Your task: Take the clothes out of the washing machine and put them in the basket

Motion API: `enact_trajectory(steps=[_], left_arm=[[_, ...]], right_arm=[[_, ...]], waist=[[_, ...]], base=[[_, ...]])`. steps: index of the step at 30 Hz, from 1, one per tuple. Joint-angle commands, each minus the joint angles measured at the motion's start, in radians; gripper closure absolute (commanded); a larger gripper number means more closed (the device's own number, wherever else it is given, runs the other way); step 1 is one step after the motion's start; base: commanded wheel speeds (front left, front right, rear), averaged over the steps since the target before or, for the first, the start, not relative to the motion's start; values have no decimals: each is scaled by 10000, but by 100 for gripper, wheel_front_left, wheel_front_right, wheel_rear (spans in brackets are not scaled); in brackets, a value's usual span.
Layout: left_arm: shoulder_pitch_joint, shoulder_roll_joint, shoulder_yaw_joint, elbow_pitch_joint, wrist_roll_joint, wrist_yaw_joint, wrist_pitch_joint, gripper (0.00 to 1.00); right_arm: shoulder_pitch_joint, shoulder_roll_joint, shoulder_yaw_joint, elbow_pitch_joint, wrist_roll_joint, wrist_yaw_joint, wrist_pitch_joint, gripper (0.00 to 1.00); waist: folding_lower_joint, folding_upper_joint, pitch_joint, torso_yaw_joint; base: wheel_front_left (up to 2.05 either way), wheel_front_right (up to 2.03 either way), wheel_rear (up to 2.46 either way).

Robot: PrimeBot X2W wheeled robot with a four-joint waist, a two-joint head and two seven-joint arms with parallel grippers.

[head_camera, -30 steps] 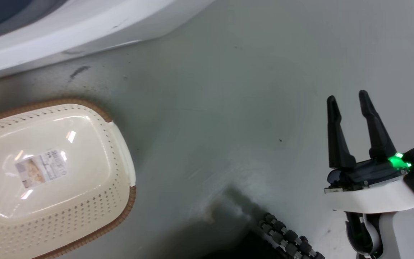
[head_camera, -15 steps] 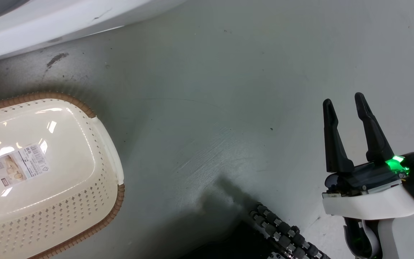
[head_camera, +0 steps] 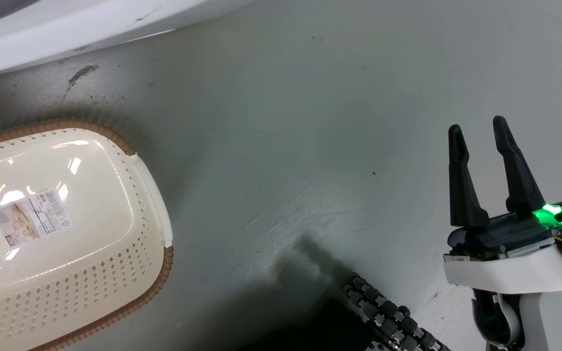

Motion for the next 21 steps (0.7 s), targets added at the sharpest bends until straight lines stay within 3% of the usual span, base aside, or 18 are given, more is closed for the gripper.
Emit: enact_trajectory(steps=[1,8,21], left_arm=[[304,186,-94,304,-47,-6,-99,100],[56,266,-214,256,-281,-6,-1164,100],[1696,-881,-402,805,-1193,2,-4445,100]], right_arm=[[-144,10,40,-28,-32,-7,-21,0],[-496,8,132,130,-115,-7,-21,0],[-529,0,-860,291,-1024,-7,-21,0]], waist=[[1,0,-23,-3],[1,0,-341,-57],[1,0,-2316,1270]], base=[[0,0,0],[0,0,0],[0,0,0]])
